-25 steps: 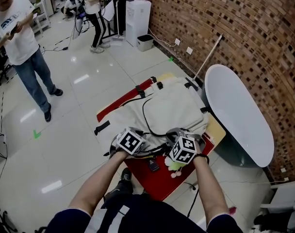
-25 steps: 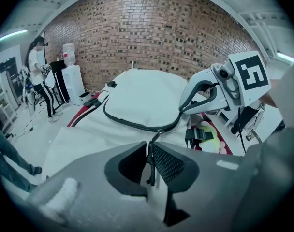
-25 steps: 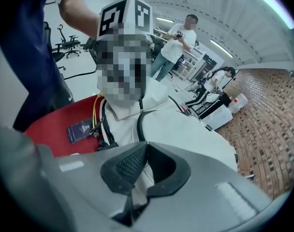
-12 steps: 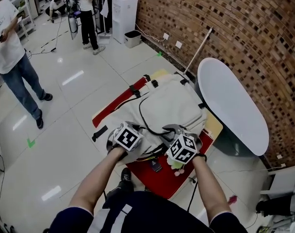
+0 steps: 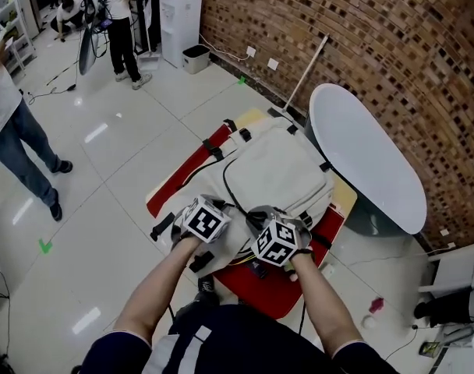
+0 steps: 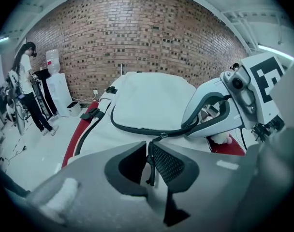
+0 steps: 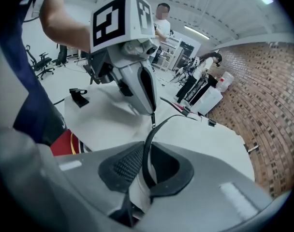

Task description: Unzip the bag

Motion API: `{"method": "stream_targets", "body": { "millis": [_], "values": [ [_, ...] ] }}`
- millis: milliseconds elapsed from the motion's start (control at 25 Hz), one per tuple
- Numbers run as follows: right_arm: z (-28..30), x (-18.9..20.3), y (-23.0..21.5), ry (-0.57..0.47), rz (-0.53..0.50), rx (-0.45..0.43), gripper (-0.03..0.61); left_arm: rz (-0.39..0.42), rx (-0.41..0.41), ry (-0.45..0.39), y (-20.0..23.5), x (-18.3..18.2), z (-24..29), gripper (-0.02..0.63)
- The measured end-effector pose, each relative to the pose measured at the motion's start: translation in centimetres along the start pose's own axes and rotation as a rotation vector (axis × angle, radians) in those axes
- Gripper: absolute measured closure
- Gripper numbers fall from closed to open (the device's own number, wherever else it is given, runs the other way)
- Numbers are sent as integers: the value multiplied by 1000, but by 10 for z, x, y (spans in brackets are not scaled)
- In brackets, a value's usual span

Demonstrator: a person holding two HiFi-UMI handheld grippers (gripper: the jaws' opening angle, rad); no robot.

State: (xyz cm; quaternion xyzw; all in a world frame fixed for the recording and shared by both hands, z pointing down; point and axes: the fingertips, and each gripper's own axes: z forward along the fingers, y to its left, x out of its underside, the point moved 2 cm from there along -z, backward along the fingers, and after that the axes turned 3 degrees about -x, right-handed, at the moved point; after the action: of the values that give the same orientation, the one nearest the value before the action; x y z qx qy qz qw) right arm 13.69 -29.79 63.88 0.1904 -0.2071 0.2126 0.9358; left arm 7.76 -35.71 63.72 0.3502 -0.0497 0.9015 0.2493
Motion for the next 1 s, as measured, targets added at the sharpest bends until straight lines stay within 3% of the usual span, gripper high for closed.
{"method": "stream_targets", "body": {
  "millis": [1000],
  "values": [
    [-12,0,4,-17,214,56,537,247,-104,72,112,-40,44,571]
  ]
}}
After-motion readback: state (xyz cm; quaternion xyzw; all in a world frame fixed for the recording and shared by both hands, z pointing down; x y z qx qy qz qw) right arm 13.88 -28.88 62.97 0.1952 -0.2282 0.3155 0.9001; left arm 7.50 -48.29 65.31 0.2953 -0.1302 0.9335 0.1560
